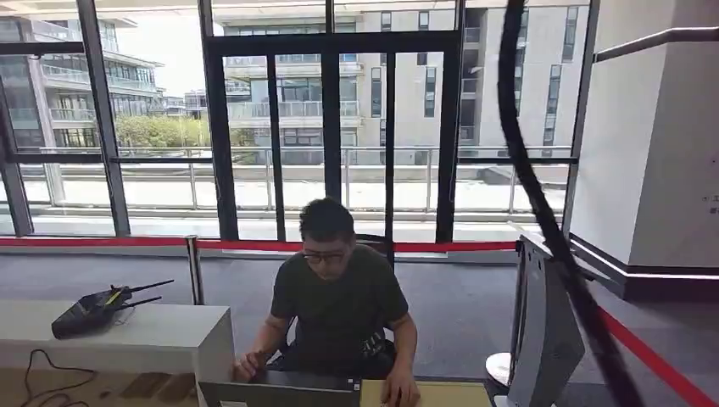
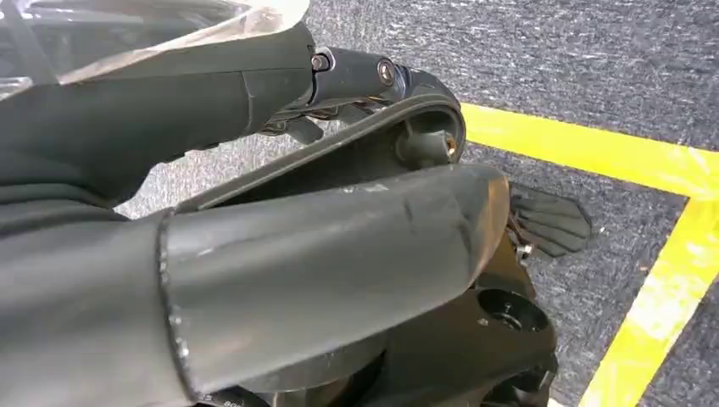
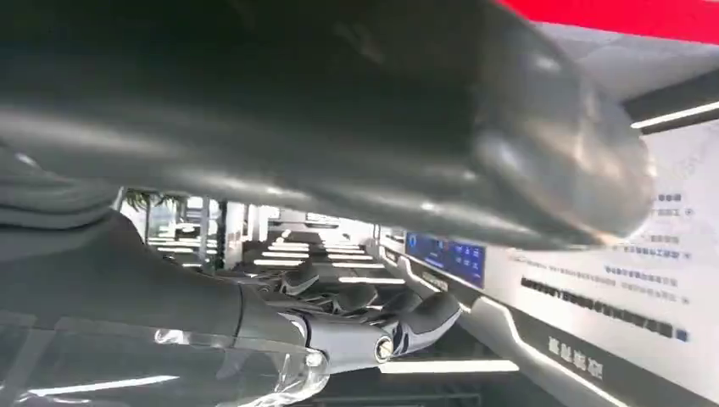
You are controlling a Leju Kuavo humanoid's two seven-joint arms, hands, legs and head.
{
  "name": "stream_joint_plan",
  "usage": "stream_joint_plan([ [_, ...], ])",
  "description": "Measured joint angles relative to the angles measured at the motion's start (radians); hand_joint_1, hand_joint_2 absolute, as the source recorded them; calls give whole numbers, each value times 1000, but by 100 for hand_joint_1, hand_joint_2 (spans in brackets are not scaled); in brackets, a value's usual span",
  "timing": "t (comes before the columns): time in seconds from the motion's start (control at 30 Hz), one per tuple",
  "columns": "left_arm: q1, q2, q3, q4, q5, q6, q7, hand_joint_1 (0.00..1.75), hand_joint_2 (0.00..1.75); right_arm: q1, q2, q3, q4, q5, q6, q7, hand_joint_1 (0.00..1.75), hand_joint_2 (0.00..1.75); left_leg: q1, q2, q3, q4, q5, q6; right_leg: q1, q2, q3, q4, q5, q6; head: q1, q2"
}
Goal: Pass the card to the sensor for recognition and then transmit it.
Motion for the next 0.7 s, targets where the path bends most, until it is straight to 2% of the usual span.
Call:
stream_joint_plan([
  [0.07,0,0,0,0,2,2,-3,0,0,4,14,-9,32,-13,-31,-8,0,0,0,0,0,0,0,0,0,0,0,0,0,0,0,0],
  [0.23,-1,0,0,0,2,2,-3,0,0,5,17,-11,40,-13,-38,-12,0,0,0,0,0,0,0,0,0,0,0,0,0,0,0,0],
  [0.27,-1,0,0,0,2,3,-6,0,0,6,23,-17,61,-15,-51,-22,0,0,0,0,0,0,0,0,0,0,0,0,0,0,0,0],
  [0.33,-2,0,0,0,3,9,-9,0,0,18,69,-20,198,-42,-123,-62,0,0,1,0,0,0,0,0,0,0,0,0,0,0,0,0],
  [0.53,-2,0,0,0,4,12,-15,0,0,18,107,-20,316,-113,-175,-94,0,0,1,0,0,0,0,0,1,0,0,0,0,0,0,0],
  [0.7,-3,0,0,0,9,19,-18,0,0,10,125,-16,438,-163,-227,-148,0,0,1,0,0,0,0,0,1,0,0,0,0,0,0,0],
])
